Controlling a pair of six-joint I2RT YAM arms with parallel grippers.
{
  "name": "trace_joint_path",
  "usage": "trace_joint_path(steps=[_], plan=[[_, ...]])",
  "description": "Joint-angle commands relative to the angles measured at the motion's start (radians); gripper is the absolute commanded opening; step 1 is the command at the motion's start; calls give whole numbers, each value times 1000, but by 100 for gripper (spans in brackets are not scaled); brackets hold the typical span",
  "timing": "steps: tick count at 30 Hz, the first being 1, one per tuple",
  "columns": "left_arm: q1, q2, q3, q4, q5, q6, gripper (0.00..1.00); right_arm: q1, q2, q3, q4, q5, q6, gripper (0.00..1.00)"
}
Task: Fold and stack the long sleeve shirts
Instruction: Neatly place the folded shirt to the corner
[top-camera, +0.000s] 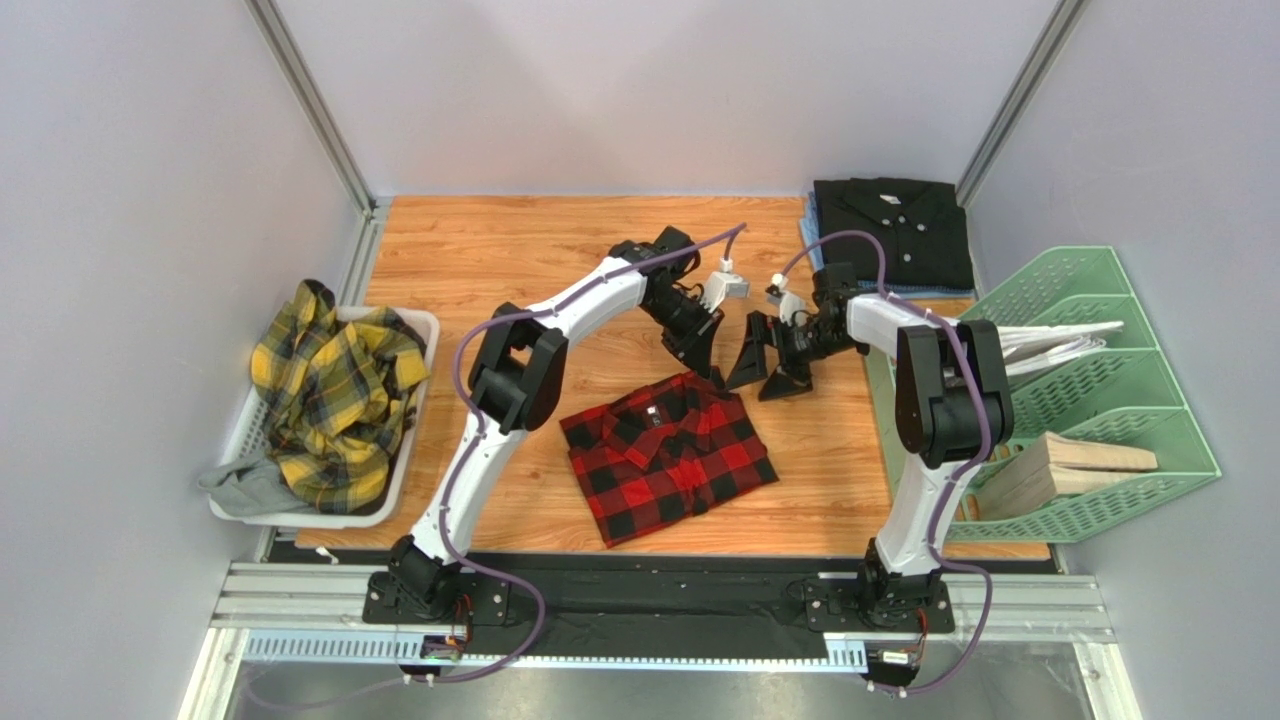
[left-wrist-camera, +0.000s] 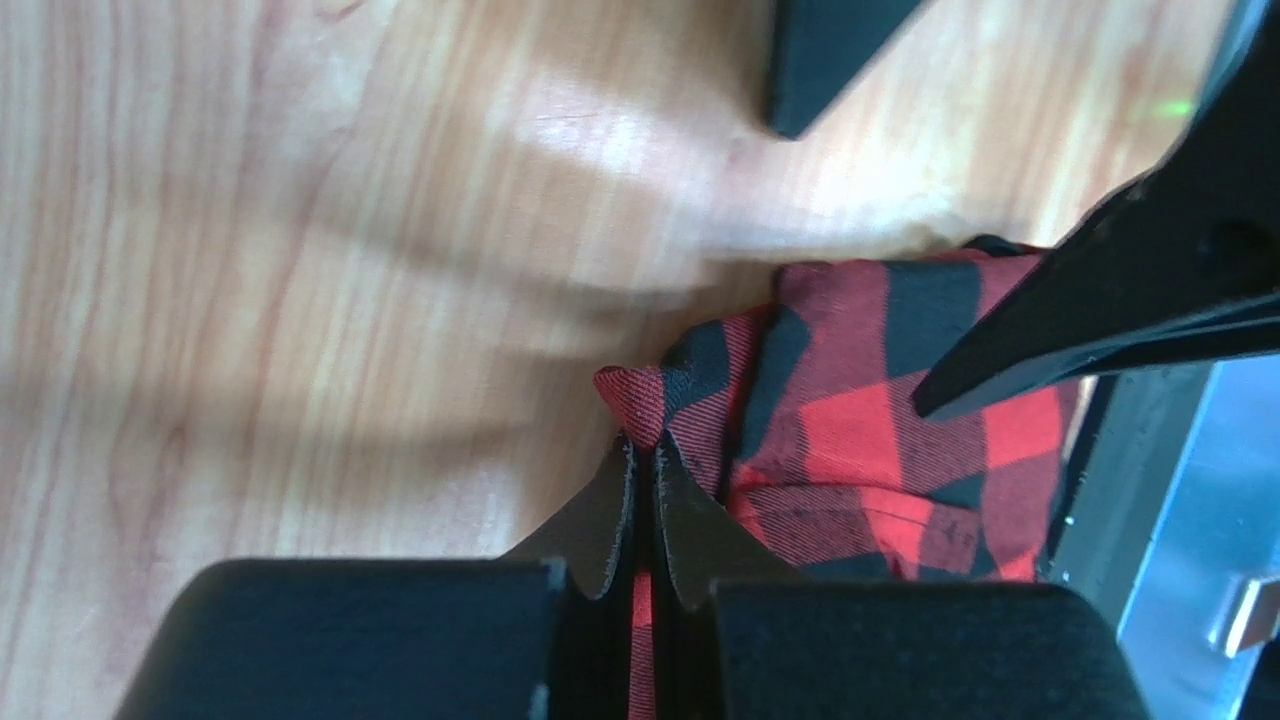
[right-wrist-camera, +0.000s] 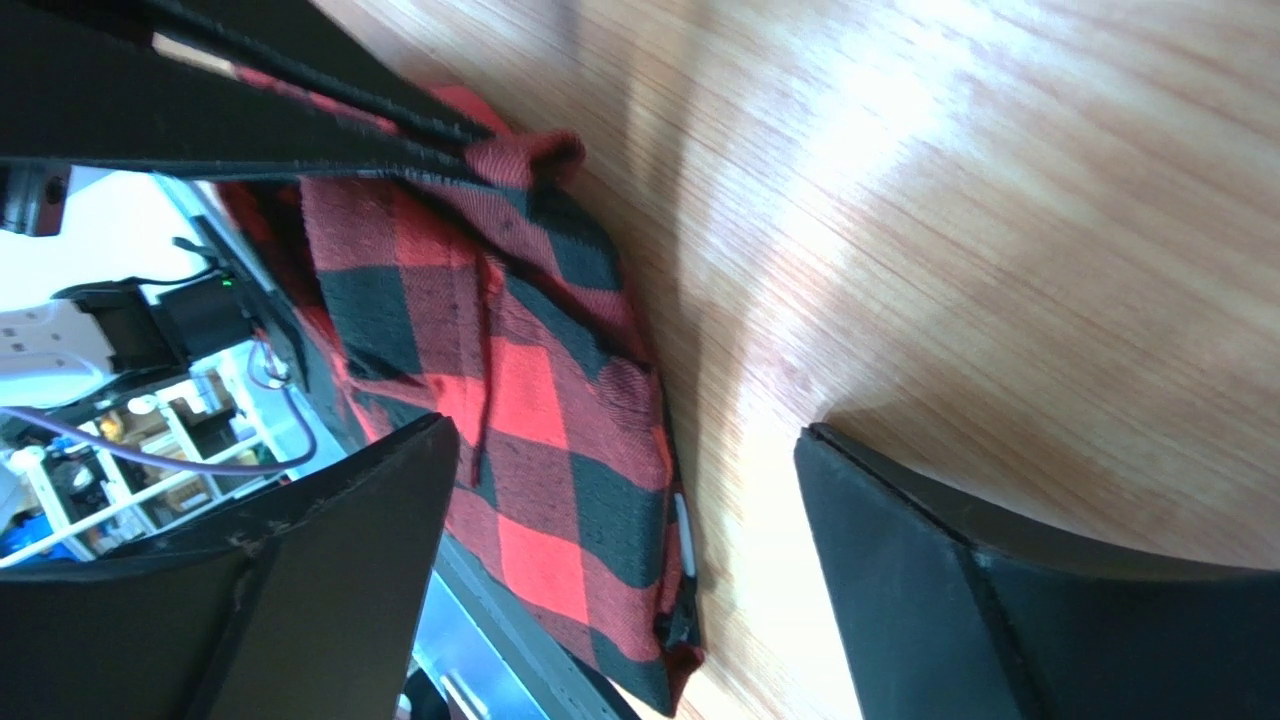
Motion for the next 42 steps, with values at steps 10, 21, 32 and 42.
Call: trace_joint_path(steps=[10,21,32,42], plan=[[68,-175,-24,128,229,25,0,0,27,-157,269,-119,39,100],[110,-215,-101,259,196,-61,0,13,31,-238,532,-264,214,56],[186,-339,-133,230,64,-118,67,24,-82,51,243,27,180,0],[271,-516,-252,-60,-113,56,76,-6,89,597,-6,469,7,0]])
